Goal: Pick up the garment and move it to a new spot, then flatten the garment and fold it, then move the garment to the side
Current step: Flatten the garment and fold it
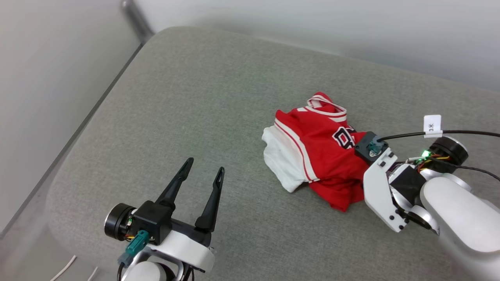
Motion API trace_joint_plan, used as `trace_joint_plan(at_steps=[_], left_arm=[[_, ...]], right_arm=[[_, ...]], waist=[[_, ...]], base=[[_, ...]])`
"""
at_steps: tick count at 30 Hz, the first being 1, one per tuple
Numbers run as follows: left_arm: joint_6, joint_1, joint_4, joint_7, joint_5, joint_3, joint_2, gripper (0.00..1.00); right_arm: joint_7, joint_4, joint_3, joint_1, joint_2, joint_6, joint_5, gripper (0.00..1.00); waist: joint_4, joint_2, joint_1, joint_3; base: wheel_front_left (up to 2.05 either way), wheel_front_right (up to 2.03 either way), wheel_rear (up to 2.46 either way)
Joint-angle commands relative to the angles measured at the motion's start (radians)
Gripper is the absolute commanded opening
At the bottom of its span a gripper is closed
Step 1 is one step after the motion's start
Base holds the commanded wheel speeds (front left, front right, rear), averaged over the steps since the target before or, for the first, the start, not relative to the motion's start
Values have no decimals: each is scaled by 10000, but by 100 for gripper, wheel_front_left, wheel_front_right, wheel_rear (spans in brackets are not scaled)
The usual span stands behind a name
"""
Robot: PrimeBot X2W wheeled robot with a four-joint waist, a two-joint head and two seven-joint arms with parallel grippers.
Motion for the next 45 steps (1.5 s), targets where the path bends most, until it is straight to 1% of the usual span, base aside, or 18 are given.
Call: trace_joint_plan(at_steps=[1, 5, 6, 7, 8, 9, 13, 16, 20, 23, 25, 30, 33, 36, 39, 41, 43, 45], left_arm=[[-87, -27, 34, -25, 76, 99, -106, 100], [-231, 17, 91, -25, 237, 236, -267, 100], [-328, 50, 105, -25, 340, 369, -376, 100], [-413, -22, 124, -25, 445, 476, -454, 100], [-432, -53, 131, -25, 489, 509, -480, 100], [-470, -80, 138, -25, 508, 536, -500, 100], [-544, -94, 174, -25, 596, 672, -543, 100], [-565, 67, 192, -25, 664, 845, -541, 100], [-593, 241, 195, -25, 692, 1057, -517, 100], [-607, 389, 142, -25, 751, 1177, -563, 100], [-626, 499, 129, -25, 782, 1233, -581, 100], [-656, 701, 74, -25, 872, 1311, -649, 100], [-671, 725, 41, -25, 926, 1343, -669, 100], [-708, 695, 55, -25, 960, 1323, -666, 100], [-741, 614, 99, -25, 990, 1336, -648, 100], [-742, 566, 150, -26, 1012, 1316, -634, 100], [-760, 535, 191, -26, 1022, 1291, -627, 100], [-783, 471, 287, -26, 1005, 1227, -634, 100]], right_arm=[[-151, 363, 15, -157, 47, -7, 18, 100], [-452, 1209, 152, -166, 281, -7, 37, 100], [-763, 1748, 220, -197, 493, -5, 145, 100], [-1000, 2170, 366, -261, 705, -5, 347, 88], [-1063, 2279, 413, -265, 786, -5, 491, 20], [-1104, 2390, 451, -318, 839, -5, 619, 0], [-1313, 2664, 793, -597, 739, -8, 818, 0], [-1602, 2546, 795, -822, 563, -8, 847, 0], [-1989, 1994, 615, -894, 4, -8, 609, 0], [-2293, 1303, 132, -691, -465, -8, 172, 0], [-2446, 751, -370, -379, -750, -8, -183, 0], [-2251, -868, -1907, 1014, -1344, -7, -1258, 0], [-1943, -1816, -2738, 2483, -1363, -7, -1585, 0], [-1629, -2514, -3347, 3900, -1458, -8, -1920, 0], [-1466, -2920, -3669, 5140, -1244, -7, -2177, 0], [-1516, -3073, -3628, 5734, -1054, -7, -2262, 0], [-1511, -3078, -3595, 5958, -976, -7, -2273, 0], [-1616, -2930, -3403, 6378, -741, -7, -2353, 0]], waist=[[222, -1, -1, 152], [361, -1, -1, 212], [361, -1, -1, 254], [288, -1, -1, 287], [255, -1, -1, 290], [224, -1, -1, 290], [74, -1, -1, 194], [-131, -1, -1, 36], [-488, -1, -1, -258], [-839, -1, -1, -493], [-1086, -1, -1, -641], [-1648, -1, -1, -854], [-1963, -1, -1, -863], [-2232, -1, -1, -806], [-2470, -1, -1, -763], [-2608, -1, -1, -744], [-2663, -1, -1, -739], [-2809, -1, -1, -767]], base=[[0, 0, 0], [0, 0, 0], [0, 0, 0], [0, 0, 0], [0, 0, 0], [0, 0, 0], [0, 0, 0], [0, 0, 0], [0, 0, 0], [0, 0, 0], [0, 0, 0], [0, 0, 0], [0, 0, 0], [0, 0, 0], [0, 0, 0], [0, 0, 0], [0, 0, 0], [0, 0, 0]])
